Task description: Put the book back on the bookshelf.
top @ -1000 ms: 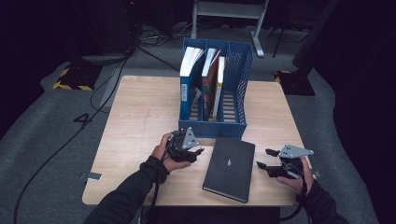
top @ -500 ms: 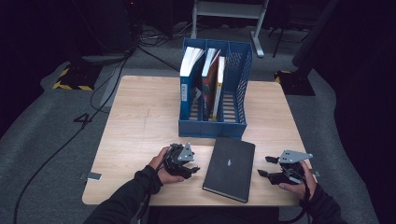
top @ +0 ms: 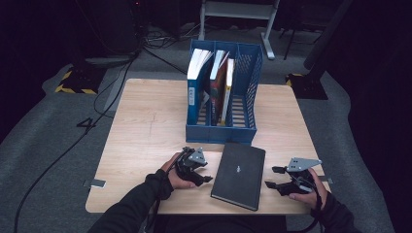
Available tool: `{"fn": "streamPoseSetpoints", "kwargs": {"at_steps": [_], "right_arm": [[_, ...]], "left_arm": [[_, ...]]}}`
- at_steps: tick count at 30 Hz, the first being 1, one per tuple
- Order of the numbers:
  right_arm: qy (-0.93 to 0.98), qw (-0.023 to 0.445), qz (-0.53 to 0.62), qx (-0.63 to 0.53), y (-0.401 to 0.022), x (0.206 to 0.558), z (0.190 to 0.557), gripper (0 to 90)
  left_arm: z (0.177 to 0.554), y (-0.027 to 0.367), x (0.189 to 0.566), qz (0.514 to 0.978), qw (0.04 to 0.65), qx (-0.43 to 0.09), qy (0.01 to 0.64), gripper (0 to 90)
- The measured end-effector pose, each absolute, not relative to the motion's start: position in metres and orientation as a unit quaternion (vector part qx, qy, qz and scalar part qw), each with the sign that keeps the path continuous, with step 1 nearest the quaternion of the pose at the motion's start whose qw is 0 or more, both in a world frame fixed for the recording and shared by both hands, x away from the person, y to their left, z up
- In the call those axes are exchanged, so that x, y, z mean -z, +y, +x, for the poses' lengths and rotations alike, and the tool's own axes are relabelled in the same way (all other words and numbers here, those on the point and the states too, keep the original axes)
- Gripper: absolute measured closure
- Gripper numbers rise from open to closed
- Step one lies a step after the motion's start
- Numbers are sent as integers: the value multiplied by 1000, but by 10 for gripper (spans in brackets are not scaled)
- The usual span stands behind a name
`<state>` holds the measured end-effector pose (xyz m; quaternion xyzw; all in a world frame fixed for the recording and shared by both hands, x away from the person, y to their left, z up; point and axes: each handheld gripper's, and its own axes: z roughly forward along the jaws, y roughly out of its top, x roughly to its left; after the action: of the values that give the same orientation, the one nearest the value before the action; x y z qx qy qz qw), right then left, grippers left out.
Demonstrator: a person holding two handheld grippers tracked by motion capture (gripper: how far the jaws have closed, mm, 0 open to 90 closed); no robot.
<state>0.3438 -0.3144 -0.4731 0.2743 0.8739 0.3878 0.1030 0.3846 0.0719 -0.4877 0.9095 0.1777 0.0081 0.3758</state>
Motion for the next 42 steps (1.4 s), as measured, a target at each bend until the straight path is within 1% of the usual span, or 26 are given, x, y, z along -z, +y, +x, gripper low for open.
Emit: {"fn": "streamPoseSetpoints", "kwargs": {"at_steps": [2, 5, 7, 14, 16, 18, 22, 25, 27, 31, 32, 35, 39, 42], "right_arm": [[878, 109, 270, -379, -312, 475, 344, 332], [884, 118, 262, -368, -310, 476, 343, 332], [882, 120, 265, -371, -310, 476, 344, 332], [882, 121, 265, -370, -310, 476, 345, 332], [884, 123, 262, -366, -308, 477, 345, 331], [885, 123, 262, -365, -307, 477, 346, 331], [887, 125, 264, -357, -304, 479, 348, 340], [881, 128, 273, -364, -305, 479, 351, 351], [880, 126, 274, -367, -307, 479, 351, 350], [881, 125, 271, -366, -306, 479, 351, 347], [882, 124, 269, -366, -305, 479, 351, 347], [881, 121, 273, -368, -306, 479, 353, 343], [878, 114, 280, -370, -307, 480, 355, 336], [877, 109, 284, -372, -307, 481, 356, 326]], "left_arm": [[386, 77, 482, 897, 398, 19, 189, 364], [385, 80, 475, 890, 412, 40, 193, 341], [384, 80, 471, 884, 421, 64, 192, 328], [383, 66, 468, 880, 421, 95, 200, 263], [383, 59, 469, 880, 416, 90, 209, 246], [385, 56, 469, 879, 417, 104, 206, 238], [386, 43, 470, 882, 411, 101, 207, 216], [388, 33, 473, 887, 398, 95, 213, 194], [389, 27, 474, 892, 387, 80, 222, 172], [390, 20, 478, 897, 373, 81, 224, 185], [390, 17, 478, 897, 371, 84, 224, 159], [393, 14, 480, 897, 372, 84, 223, 121], [398, 10, 484, 893, 374, 99, 230, 85], [399, 9, 484, 894, 370, 101, 230, 65]]}}
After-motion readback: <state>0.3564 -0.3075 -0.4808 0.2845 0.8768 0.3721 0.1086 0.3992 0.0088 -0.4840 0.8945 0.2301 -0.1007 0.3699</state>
